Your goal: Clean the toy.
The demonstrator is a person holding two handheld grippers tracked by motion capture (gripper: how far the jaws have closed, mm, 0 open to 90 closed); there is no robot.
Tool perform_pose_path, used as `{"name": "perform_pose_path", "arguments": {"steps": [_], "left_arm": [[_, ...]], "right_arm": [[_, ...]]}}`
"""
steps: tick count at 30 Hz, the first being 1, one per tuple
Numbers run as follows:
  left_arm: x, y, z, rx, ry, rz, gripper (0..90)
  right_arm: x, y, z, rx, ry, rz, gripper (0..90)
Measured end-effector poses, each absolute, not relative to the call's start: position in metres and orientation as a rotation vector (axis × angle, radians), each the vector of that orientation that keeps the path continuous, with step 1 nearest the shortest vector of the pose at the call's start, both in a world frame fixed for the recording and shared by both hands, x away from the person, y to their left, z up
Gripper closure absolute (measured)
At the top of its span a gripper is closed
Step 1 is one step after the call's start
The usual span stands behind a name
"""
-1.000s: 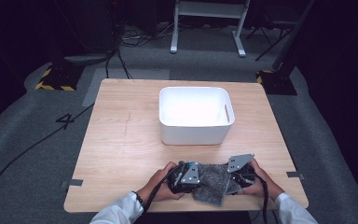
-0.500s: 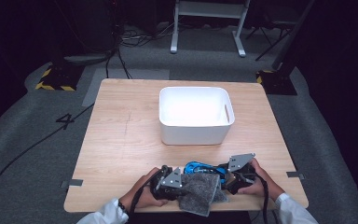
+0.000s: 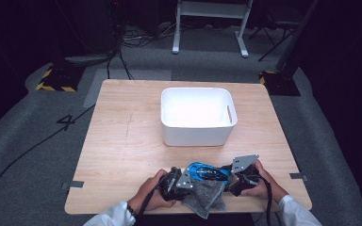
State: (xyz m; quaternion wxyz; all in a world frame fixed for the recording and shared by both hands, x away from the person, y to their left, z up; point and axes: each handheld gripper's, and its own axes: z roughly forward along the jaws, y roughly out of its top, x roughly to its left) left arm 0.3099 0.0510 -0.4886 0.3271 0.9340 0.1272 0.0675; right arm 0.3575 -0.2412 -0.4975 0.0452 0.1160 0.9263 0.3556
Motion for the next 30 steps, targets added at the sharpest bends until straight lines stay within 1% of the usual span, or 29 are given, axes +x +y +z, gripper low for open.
{"name": "perform_pose_path", "arguments": {"steps": [8, 12, 16, 20, 24, 28, 30], "left_arm": [[0.326, 0.081, -0.486, 2.444, 0.473, 0.282, 75.4], [0.339, 0.099, -0.486, 2.406, 0.609, 0.338, 75.5], [0.355, 0.103, -0.483, 2.335, 0.704, 0.364, 75.4], [0.367, 0.094, -0.479, 2.274, 0.753, 0.380, 74.9], [0.368, 0.073, -0.473, 2.267, 0.730, 0.418, 74.1], [0.366, 0.045, -0.472, 2.321, 0.643, 0.442, 74.0], [0.368, 0.033, -0.475, 2.349, 0.605, 0.433, 74.0]], "right_arm": [[0.357, -0.243, -0.497, 0.348, 2.836, 1.071, 24.7], [0.356, -0.246, -0.497, 0.345, 2.843, 1.080, 24.7], [0.354, -0.246, -0.497, 0.317, 2.856, 1.099, 24.7], [0.353, -0.243, -0.495, 0.277, 2.865, 1.119, 24.6], [0.350, -0.231, -0.493, 0.211, 2.886, 1.124, 24.7], [0.348, -0.221, -0.495, 0.177, 2.898, 1.106, 24.7], [0.349, -0.218, -0.495, 0.166, 2.898, 1.097, 24.6]]}}
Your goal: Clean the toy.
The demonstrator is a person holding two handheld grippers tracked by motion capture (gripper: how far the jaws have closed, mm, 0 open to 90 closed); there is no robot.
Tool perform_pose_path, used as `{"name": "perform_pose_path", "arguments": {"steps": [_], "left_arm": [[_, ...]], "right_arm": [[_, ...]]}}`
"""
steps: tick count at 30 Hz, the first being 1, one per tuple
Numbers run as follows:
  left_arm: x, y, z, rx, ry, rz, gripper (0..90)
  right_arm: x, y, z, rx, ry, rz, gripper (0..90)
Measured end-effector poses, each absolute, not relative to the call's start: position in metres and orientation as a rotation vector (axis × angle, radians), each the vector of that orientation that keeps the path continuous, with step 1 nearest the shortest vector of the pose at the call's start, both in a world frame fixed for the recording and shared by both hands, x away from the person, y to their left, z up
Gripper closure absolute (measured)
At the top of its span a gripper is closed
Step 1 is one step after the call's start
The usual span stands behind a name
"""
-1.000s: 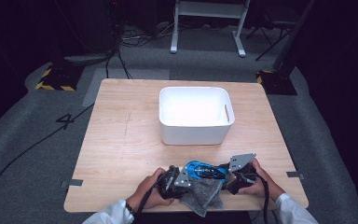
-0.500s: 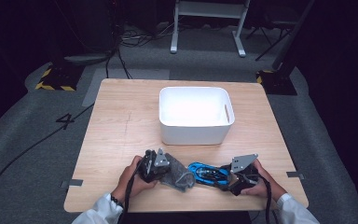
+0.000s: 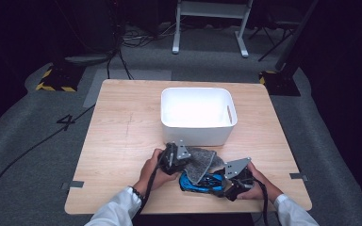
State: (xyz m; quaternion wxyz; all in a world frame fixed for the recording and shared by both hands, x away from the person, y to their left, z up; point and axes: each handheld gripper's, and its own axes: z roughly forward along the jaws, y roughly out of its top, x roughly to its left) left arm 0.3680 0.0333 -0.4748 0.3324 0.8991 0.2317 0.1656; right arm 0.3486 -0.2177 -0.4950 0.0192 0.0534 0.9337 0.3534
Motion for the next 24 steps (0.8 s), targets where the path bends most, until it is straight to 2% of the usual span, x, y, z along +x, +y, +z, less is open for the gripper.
{"name": "perform_pose_path", "arguments": {"steps": [3, 8, 19, 24], "left_arm": [[0.372, 0.019, -0.479, 2.397, 0.559, 0.429, 74.0], [0.380, 0.016, -0.484, 2.467, 0.500, 0.299, 74.7], [0.379, 0.055, -0.477, 2.541, 0.460, 0.127, 75.9], [0.367, 0.075, -0.476, 2.537, 0.486, 0.139, 75.8]], "right_arm": [[0.349, -0.215, -0.496, 0.162, 2.903, 1.089, 24.6], [0.350, -0.219, -0.496, 0.168, 2.903, 1.089, 24.6], [0.349, -0.224, -0.496, 0.179, 2.901, 1.069, 24.5], [0.349, -0.225, -0.496, 0.179, 2.899, 1.063, 24.5]]}}
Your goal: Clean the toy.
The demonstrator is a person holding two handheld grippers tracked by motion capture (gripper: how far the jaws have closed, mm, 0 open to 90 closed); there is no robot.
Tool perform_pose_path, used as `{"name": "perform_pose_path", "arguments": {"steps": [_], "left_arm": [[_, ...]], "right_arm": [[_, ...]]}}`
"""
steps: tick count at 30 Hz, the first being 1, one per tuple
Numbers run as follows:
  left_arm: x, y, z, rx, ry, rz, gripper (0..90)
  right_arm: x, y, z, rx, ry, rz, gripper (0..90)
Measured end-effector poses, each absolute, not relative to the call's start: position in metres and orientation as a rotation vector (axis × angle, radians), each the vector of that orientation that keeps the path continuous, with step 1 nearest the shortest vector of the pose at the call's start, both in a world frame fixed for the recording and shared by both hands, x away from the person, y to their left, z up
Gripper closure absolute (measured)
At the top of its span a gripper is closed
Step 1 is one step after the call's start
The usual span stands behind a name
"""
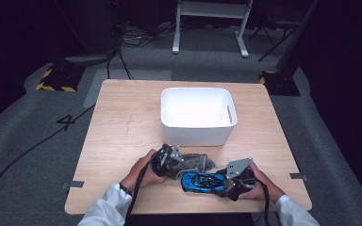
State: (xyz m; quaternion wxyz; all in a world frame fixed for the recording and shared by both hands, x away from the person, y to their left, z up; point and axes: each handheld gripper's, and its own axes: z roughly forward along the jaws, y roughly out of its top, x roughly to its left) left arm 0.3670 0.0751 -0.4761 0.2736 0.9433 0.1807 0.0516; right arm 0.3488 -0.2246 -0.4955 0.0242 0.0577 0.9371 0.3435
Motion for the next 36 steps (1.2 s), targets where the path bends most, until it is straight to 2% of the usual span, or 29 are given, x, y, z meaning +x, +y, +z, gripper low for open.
{"name": "perform_pose_path", "arguments": {"steps": [7, 11, 13, 21, 26, 30, 36], "left_arm": [[0.355, 0.105, -0.472, 2.451, 0.557, 0.203, 75.7], [0.344, 0.114, -0.466, 2.372, 0.514, 0.163, 75.7], [0.338, 0.109, -0.465, 2.359, 0.471, 0.140, 75.6], [0.312, 0.050, -0.468, 2.417, 0.230, 0.048, 75.2], [0.318, 0.022, -0.484, 2.483, 0.219, 0.030, 74.9], [0.324, 0.024, -0.485, 2.480, 0.232, 0.037, 75.4], [0.330, 0.047, -0.484, 2.489, 0.297, 0.088, 75.9]], "right_arm": [[0.350, -0.229, -0.496, 0.217, 2.886, 1.060, 24.5], [0.352, -0.232, -0.495, 0.258, 2.869, 1.055, 24.5], [0.353, -0.233, -0.495, 0.284, 2.862, 1.054, 24.5], [0.358, -0.226, -0.496, 0.387, 2.816, 1.048, 24.3], [0.360, -0.226, -0.496, 0.391, 2.806, 1.047, 24.4], [0.360, -0.228, -0.496, 0.395, 2.807, 1.052, 24.4], [0.360, -0.229, -0.496, 0.398, 2.816, 1.050, 24.6]]}}
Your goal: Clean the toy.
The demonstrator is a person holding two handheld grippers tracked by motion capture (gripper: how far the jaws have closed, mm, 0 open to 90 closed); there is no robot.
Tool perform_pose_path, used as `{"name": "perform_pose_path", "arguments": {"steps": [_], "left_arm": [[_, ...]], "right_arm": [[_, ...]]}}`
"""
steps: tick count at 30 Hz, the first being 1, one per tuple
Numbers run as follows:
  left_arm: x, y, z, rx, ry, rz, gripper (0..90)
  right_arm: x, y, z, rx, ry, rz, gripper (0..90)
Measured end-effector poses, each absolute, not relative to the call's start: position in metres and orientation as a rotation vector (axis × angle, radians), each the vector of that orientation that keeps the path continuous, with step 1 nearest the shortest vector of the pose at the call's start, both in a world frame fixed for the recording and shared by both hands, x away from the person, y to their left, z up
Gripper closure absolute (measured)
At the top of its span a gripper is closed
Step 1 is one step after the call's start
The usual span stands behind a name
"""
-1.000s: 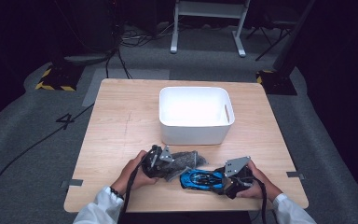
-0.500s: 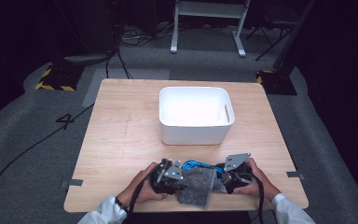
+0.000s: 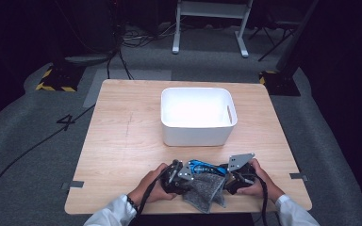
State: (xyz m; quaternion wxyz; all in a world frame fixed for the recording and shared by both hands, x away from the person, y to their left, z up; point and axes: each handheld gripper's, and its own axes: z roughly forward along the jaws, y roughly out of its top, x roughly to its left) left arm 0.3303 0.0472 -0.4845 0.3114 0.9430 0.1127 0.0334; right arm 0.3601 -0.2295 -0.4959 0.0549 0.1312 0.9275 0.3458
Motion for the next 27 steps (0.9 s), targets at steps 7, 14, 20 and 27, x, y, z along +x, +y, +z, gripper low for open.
{"name": "perform_pose_path", "arguments": {"steps": [7, 14, 20, 27], "left_arm": [[0.341, 0.085, -0.483, 2.501, 0.448, 0.210, 75.7], [0.364, 0.119, -0.485, 2.409, 0.696, 0.209, 75.6], [0.352, 0.100, -0.483, 2.447, 0.558, 0.212, 75.3], [0.320, 0.060, -0.474, 2.453, 0.263, 0.117, 75.2]], "right_arm": [[0.361, -0.232, -0.495, 0.403, 2.824, 1.040, 24.6], [0.361, -0.242, -0.494, 0.395, 2.837, 1.030, 24.5], [0.361, -0.243, -0.494, 0.394, 2.836, 1.029, 24.5], [0.361, -0.240, -0.495, 0.412, 2.825, 1.035, 24.4]]}}
